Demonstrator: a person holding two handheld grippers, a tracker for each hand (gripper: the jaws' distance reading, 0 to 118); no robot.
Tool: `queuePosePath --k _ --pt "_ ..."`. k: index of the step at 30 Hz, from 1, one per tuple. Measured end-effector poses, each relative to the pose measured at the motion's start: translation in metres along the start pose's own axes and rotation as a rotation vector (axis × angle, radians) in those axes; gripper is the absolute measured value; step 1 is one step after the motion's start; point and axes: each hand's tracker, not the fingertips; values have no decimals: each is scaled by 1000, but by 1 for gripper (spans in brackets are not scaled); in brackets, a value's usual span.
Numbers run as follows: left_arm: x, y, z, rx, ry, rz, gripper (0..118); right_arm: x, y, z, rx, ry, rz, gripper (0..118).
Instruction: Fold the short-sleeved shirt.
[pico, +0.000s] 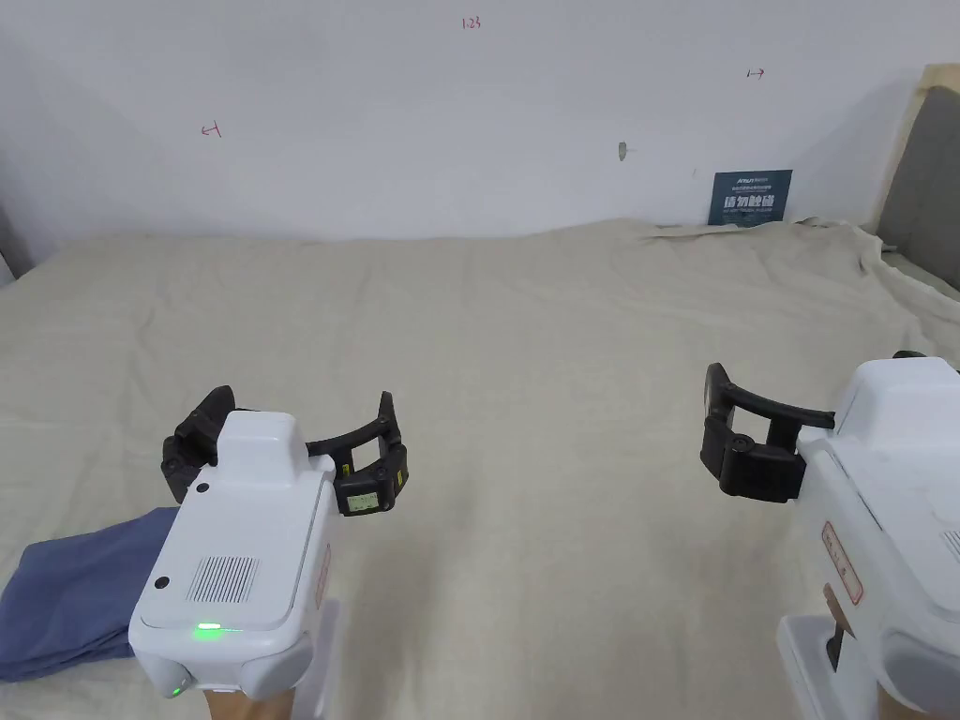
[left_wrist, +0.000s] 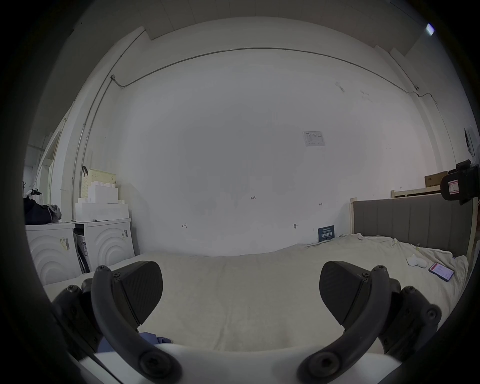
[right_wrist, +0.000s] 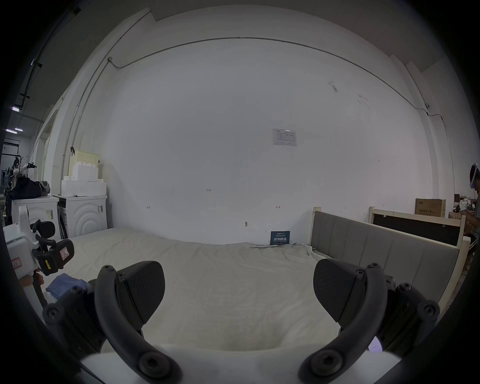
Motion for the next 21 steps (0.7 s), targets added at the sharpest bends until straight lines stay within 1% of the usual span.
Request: queuePosePath --k 14,21 --pt "-1 -1 1 -3 1 -6 118 2 -2 -2 1 -4 1 114" --pt "0 0 1 4 2 -10 118 -3 2 0 -1 -3 3 114"
